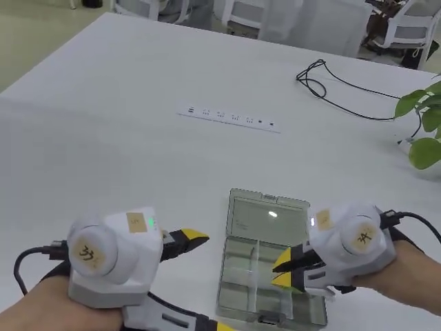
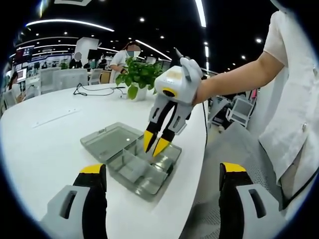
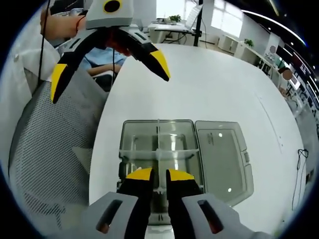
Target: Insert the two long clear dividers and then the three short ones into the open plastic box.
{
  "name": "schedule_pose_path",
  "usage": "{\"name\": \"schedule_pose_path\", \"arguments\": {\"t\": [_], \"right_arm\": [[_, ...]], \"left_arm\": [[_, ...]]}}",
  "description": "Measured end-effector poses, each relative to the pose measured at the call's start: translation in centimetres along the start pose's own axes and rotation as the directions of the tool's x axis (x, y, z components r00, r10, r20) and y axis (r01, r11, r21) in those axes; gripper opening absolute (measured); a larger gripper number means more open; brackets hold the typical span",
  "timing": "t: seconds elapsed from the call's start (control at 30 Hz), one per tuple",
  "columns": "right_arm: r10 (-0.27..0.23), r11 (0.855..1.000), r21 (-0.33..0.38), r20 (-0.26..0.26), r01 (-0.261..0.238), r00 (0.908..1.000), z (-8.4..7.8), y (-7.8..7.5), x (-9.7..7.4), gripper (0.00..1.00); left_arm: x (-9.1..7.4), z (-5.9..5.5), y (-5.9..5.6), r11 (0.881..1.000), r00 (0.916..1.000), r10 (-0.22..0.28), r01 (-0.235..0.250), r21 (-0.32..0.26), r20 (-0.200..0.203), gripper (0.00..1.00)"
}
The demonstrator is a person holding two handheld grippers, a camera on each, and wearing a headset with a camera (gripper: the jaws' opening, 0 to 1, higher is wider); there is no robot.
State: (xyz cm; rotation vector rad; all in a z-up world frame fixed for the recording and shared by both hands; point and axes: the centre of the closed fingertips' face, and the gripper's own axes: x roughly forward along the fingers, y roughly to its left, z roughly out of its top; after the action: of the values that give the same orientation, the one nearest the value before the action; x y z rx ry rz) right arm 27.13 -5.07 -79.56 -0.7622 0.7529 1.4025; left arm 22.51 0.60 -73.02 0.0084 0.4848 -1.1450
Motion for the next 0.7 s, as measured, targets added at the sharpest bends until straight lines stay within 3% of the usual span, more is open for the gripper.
{"name": "schedule_pose_path", "arguments": {"t": [0.37,0.7], "right_arm": [[-0.066,0.994,0.093,0.098,0.057,0.993,0.8,-1.0,-3.8,0.18],[-0.134,0.982,0.147,0.071,0.122,0.9885,-2.4,-2.3,-7.4,0.24]], "left_arm": [[0.1,0.0,-0.3,1.0,1.0,-0.005,0.005,-0.002,0.004,0.96],[0.1,0.1,0.1,1.0,1.0,-0.001,0.001,-0.002,0.006,0.96]]}}
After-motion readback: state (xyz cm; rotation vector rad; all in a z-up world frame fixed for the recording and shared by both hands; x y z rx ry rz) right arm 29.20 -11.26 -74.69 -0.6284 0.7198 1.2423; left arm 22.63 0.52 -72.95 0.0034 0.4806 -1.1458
